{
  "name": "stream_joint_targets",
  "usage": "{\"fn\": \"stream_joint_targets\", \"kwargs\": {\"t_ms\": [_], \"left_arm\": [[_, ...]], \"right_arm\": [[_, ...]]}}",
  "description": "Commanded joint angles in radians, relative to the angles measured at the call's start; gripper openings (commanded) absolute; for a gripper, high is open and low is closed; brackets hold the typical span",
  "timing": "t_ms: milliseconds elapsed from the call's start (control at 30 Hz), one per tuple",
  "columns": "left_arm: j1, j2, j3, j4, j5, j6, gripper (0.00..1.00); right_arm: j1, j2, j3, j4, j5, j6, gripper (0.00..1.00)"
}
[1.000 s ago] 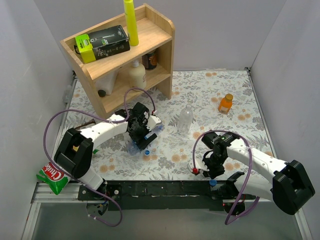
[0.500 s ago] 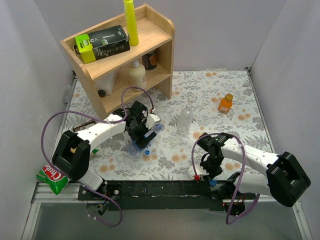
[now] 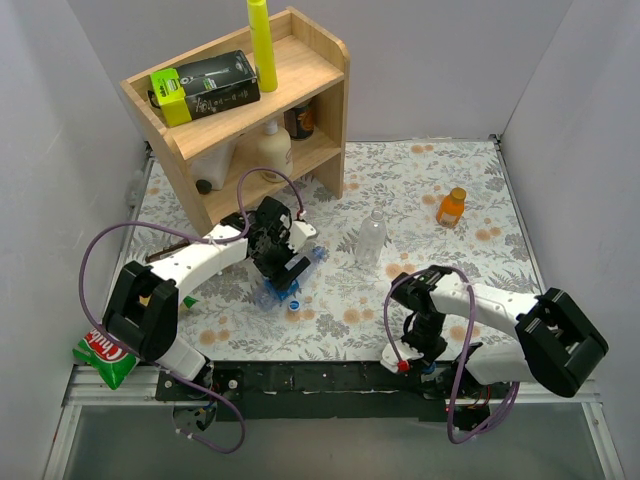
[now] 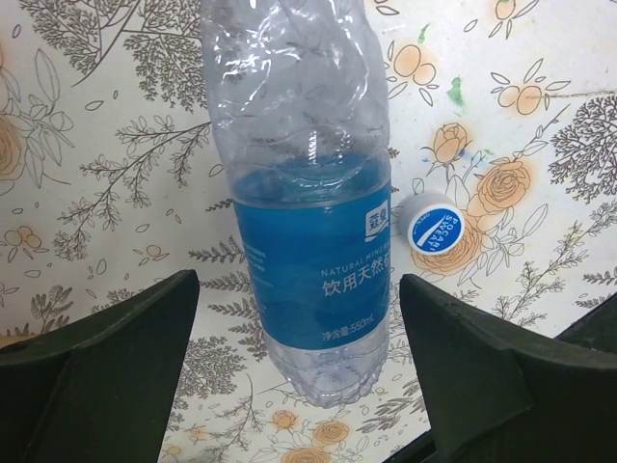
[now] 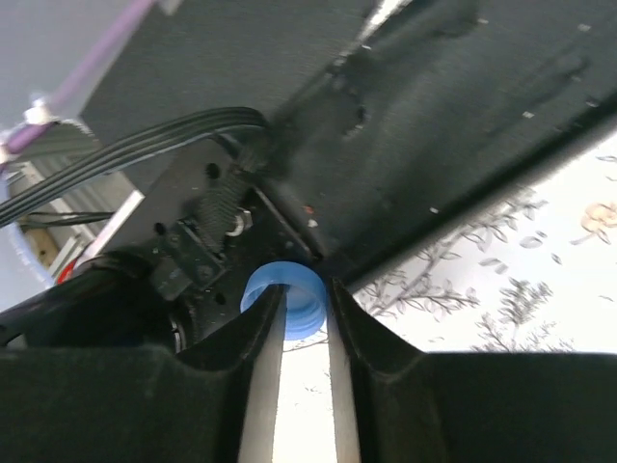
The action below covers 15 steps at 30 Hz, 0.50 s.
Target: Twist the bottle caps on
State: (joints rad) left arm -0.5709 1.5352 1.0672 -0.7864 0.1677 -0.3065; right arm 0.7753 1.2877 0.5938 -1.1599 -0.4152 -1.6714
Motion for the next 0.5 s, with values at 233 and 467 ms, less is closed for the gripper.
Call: {"fn": "stream_joint_targets", "kwargs": {"t_ms": [233, 467], "left_arm": [[0.04, -0.084, 0.051, 0.016, 0.03, 0.001, 0.82], [0.049, -0.381, -0.053, 0.309, 0.36, -0.195, 0.84]], "right_arm": [[0.015, 0.032, 0.086, -0.014, -0.013, 0.002, 0.09], [-0.001, -0.017, 0.461, 0.075, -0.135, 0.442, 0.01]]}}
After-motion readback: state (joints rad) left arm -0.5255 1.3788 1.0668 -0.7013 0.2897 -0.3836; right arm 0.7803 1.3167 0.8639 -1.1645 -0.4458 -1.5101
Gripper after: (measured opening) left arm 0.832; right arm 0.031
